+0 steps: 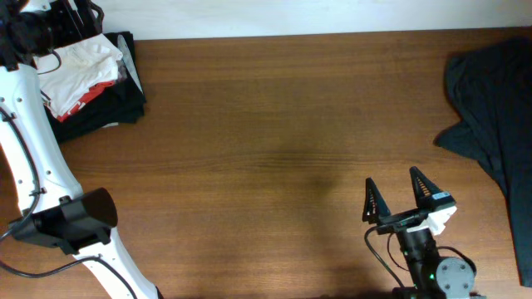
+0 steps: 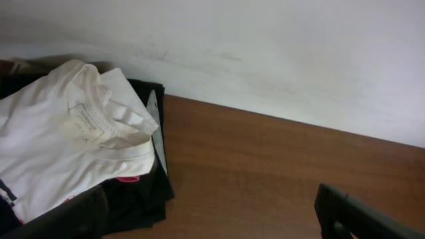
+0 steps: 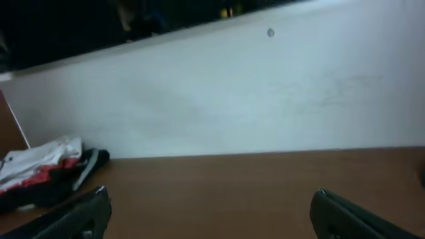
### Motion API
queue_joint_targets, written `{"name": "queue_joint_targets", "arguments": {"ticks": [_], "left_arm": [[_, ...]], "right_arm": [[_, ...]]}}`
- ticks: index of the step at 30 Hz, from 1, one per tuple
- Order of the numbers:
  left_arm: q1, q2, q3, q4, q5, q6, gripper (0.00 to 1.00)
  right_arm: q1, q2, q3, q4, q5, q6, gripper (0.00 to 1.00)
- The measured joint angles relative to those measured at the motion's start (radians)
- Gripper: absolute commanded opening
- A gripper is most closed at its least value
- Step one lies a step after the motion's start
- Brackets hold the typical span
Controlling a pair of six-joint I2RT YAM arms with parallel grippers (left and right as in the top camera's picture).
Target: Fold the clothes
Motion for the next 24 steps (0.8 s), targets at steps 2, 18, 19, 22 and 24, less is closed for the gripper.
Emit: {"name": "queue_joint_targets", "arguments": {"ticks": [2, 18, 19, 22, 24], "left_arm": [[0.000, 0.000, 0.000, 0.000, 0.000, 0.000, 0.99], [0.000, 0.000, 0.000, 0.000, 0.000, 0.000, 0.99], [0.000, 0.000, 0.000, 0.000, 0.000, 0.000, 0.99], [0.000, 0.000, 0.000, 0.000, 0.000, 0.000, 0.99], [0.000, 0.000, 0.000, 0.000, 0.000, 0.000, 0.99]], "right_arm": [[0.000, -0.002, -0.031, 0.052, 0.015, 0.001, 0.99], [0.001, -0.003, -0.070, -0.167, 0.172, 0.064, 0.99], [0.001, -0.003, -0.070, -0.167, 0.172, 0.064, 0.99], [0.001, -0.003, -0.070, -0.167, 0.172, 0.064, 0.99], [0.001, -0.003, -0.070, -0.167, 0.172, 0.065, 0.99]]}}
